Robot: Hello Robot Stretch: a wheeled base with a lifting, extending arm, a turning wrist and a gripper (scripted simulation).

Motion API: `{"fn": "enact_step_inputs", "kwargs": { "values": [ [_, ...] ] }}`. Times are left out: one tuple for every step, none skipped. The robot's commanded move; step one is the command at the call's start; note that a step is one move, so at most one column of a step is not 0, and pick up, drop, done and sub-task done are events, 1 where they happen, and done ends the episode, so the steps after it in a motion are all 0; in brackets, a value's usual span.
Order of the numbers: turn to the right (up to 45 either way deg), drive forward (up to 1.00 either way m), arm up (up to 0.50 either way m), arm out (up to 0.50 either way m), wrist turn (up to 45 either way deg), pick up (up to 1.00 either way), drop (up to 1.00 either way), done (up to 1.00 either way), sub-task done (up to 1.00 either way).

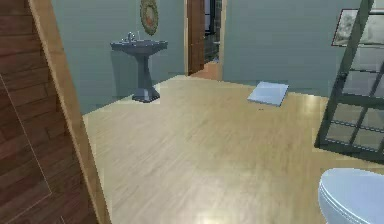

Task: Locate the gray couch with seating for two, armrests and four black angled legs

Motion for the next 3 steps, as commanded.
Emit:
{"fn": "enact_step_inputs", "kwargs": {
  "values": [
    [0.0,1.0,0.0,0.0,0.0,0.0,0.0,0.0,0.0],
    [0.0,1.0,0.0,0.0,0.0,0.0,0.0,0.0,0.0],
    [0.0,1.0,0.0,0.0,0.0,0.0,0.0,0.0,0.0]
  ]
}}
